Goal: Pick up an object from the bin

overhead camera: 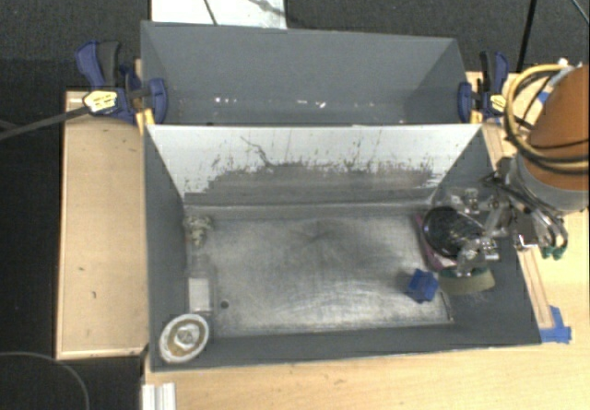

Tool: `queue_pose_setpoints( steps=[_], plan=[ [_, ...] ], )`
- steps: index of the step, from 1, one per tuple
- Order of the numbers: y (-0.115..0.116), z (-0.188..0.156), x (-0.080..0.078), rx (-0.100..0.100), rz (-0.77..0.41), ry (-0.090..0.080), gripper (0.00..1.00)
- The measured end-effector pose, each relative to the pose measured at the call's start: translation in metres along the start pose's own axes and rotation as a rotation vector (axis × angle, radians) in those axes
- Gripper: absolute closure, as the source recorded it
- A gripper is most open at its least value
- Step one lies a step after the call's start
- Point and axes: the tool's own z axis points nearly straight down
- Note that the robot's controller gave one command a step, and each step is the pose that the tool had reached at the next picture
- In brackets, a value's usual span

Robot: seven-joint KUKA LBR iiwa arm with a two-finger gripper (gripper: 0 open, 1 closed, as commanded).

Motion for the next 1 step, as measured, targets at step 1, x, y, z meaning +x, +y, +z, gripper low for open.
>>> queue_pose_setpoints(
  steps=[1],
  plan=[
    [0.0198,0.0026,0.0005,-0.003,-0.061,0.010,1.00]
  ],
)
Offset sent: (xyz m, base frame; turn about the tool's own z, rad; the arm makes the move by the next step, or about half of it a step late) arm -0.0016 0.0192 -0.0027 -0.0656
